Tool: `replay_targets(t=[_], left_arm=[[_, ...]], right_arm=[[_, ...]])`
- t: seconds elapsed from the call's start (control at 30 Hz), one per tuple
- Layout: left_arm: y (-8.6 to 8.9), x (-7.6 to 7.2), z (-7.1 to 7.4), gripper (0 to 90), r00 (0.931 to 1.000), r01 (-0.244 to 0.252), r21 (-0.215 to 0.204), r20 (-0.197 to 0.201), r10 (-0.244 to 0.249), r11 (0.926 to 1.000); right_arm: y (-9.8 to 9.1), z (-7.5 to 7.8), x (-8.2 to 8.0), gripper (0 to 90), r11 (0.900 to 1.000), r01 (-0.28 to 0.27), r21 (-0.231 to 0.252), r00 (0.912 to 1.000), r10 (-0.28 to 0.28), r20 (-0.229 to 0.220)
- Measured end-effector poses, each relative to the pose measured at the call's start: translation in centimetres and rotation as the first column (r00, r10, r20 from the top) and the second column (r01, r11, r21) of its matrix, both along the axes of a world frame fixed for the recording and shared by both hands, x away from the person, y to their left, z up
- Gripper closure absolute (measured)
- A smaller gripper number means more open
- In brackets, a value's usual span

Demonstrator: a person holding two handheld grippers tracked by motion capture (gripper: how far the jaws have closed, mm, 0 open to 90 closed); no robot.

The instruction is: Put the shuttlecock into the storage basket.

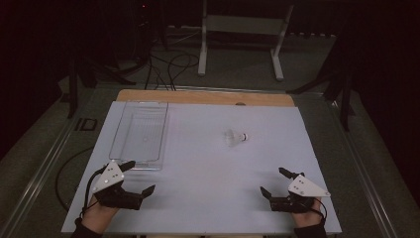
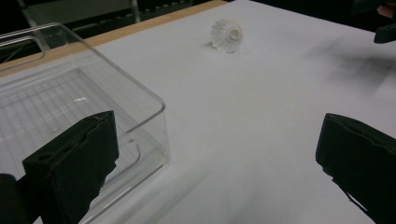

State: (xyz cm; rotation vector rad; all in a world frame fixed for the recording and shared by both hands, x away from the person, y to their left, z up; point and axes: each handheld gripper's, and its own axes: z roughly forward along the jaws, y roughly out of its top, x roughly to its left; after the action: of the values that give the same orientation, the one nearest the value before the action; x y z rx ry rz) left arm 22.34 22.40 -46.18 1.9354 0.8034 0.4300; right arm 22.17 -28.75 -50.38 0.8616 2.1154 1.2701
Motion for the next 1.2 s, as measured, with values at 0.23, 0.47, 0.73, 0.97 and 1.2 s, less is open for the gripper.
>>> replay_targets(t=[0.23, 0.47, 0.73, 0.97, 1.2], left_arm=[[-1.1, 0.5, 0.8, 0.3, 0.9991, 0.038, 0.039, -0.020, -0.037, 0.9985], [-2.1, 1.2, 1.5, 0.3, 0.9968, 0.065, 0.052, -0.049, -0.063, 0.9965], [-3.5, 1.8, 2.7, 0.3, 0.9900, 0.115, 0.088, -0.092, -0.107, 0.9894], [-4.6, 2.4, 3.6, 0.3, 0.9863, 0.145, 0.096, -0.093, -0.136, 0.9848], [-6.6, 3.1, 4.2, 0.3, 0.9747, 0.203, 0.124, -0.121, -0.188, 0.9713]], right_arm=[[0.0, 0.0, 0.0, 9.4, 1.0000, -0.002, 0.006, 1.0000, 0.002, -0.001], [0.0, 0.0, 0.0, 9.3, 1.0000, -0.005, 0.008, 1.0000, 0.005, 0.000], [0.0, 0.0, 0.0, 9.4, 0.9999, -0.009, 0.010, 0.9999, 0.009, -0.007], [0.0, 0.0, 0.0, 9.3, 0.9999, -0.009, 0.009, 0.9999, 0.009, -0.007], [0.0, 0.0, 0.0, 9.4, 0.9999, -0.010, 0.006, 0.9999, 0.010, -0.009]])
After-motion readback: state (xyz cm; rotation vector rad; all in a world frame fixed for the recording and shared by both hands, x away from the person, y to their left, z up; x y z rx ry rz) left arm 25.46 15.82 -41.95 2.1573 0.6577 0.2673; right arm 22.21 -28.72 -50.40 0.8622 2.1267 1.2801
